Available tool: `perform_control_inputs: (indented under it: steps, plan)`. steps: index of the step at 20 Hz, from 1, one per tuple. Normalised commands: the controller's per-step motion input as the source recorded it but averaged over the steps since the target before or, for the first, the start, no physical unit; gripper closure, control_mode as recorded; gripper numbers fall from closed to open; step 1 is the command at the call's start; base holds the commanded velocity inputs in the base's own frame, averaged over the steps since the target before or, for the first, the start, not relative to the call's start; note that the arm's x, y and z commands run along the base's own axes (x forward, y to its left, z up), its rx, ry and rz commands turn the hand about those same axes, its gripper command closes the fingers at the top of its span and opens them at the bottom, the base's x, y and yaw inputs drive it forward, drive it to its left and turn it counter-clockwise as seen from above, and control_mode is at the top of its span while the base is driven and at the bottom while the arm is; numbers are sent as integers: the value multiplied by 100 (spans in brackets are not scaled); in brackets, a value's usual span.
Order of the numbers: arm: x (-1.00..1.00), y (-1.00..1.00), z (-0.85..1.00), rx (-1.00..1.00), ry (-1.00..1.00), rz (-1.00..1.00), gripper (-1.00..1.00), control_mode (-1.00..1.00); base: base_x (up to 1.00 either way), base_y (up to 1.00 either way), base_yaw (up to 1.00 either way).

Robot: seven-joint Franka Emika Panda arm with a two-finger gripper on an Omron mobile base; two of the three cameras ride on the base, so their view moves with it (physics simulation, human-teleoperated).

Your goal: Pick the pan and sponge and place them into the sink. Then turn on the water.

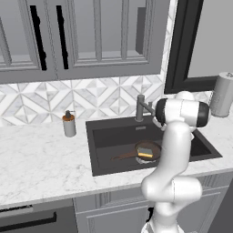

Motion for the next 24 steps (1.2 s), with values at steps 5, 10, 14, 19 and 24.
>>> perform_control_inputs:
  steps: [5,10,14,19,24]
  plan:
    - [31,0,-3,2,0,0,-100,-100,0,0,0]
    - [23,0,0,1,0,0,-100,-100,0,0,0]
    - [22,0,-1,0,0,0,-100,-100,0,0,0]
    - [19,2,-4,0,0,0,-100,-100,0,0,0]
    - [14,4,-11,0,0,0,-100,-100,0,0,0]
